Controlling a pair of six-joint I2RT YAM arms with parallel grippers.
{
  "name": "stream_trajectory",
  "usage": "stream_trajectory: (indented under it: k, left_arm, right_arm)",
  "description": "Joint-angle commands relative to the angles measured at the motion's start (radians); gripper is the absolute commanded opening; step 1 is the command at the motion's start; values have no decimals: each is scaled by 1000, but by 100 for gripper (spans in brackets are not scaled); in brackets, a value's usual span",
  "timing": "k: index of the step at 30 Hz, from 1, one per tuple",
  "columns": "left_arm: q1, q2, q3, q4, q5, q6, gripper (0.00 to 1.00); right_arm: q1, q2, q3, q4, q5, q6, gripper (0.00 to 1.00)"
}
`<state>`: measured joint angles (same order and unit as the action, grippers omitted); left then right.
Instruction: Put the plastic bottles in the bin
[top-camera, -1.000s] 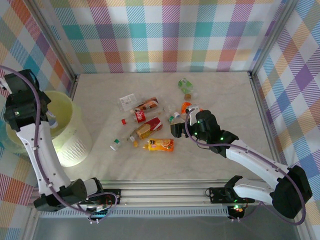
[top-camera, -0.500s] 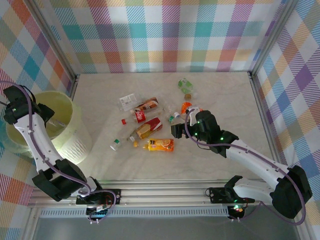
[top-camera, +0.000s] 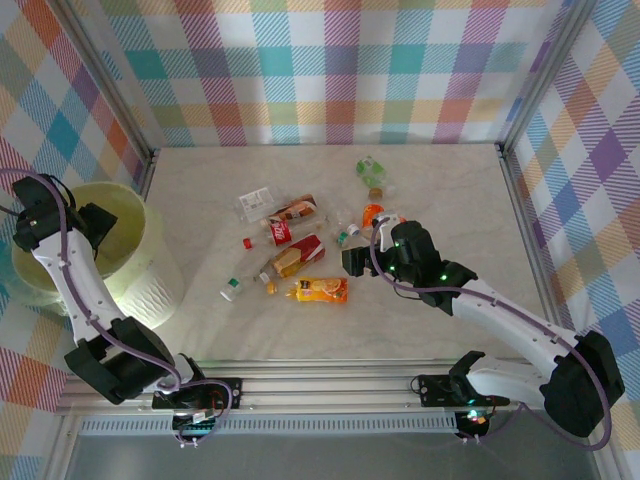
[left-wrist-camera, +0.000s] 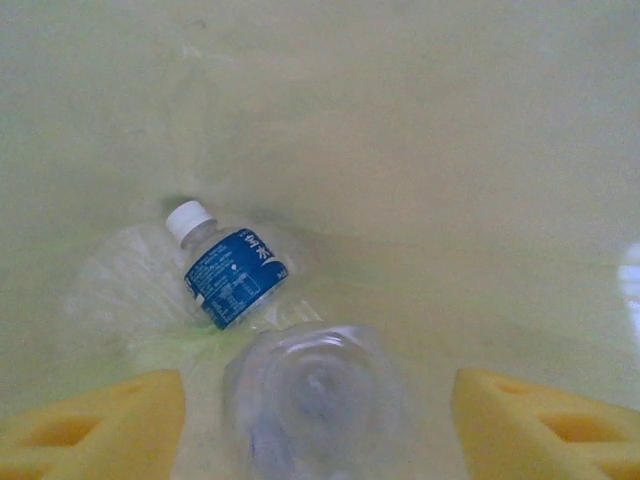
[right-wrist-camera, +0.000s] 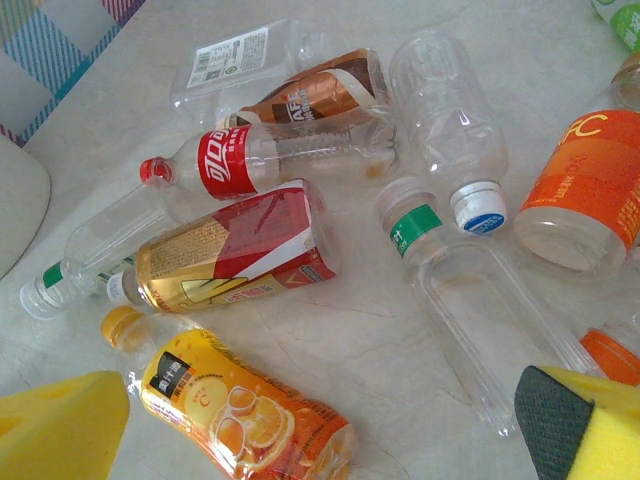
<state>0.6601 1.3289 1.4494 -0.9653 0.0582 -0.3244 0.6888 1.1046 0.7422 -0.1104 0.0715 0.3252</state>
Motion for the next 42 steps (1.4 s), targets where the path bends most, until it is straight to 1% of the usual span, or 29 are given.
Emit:
stream_trajectory:
  k: [1,2,4,10,15,17,18,26,29,31,35,39,42]
  left_arm:
    - [6,-59,14,3,-12,-7,78]
    - [6,-67,14,2,-14,-11,80]
    - [6,-89,17,-8,-11,-20,83]
    - [-7,-188,65,-42,4,-49,86]
    - [-31,-278,112,-39,21,-80,90]
    - [-58,-313,107,-9,67,-103,99]
    - [-78,-329,104,12,99,-116,100]
    - [-276,-376,78,149,215,-218,100]
    - [-398,-366,61,202,211,-248,100]
    - [-500,-351,55,230,175,-260,100]
    - [-719,-305,50,266,50,-265,100]
    - [-884,-249,52,296,-38,-253,100]
    - [-973,-204,51,308,-76,-243,100]
  right_arm:
    - [3,-8,15,9,4,14,100]
    - [3,-8,13,11,3,15,100]
    - [3,-6,10,14,1,15,100]
    - [3,-6,-1,14,4,18,100]
    - [3,4,-3,17,13,28,100]
    - [3,11,-6,19,30,45,100]
    - [3,17,-7,22,40,53,100]
    - [-11,77,-16,21,44,74,100]
    - [-20,93,-23,15,38,78,100]
    - [-32,108,-22,6,27,74,100]
    - [-61,150,-20,-7,-10,47,100]
    - [-80,187,-13,-15,-38,-8,100]
    - [-90,222,4,-31,-47,-54,100]
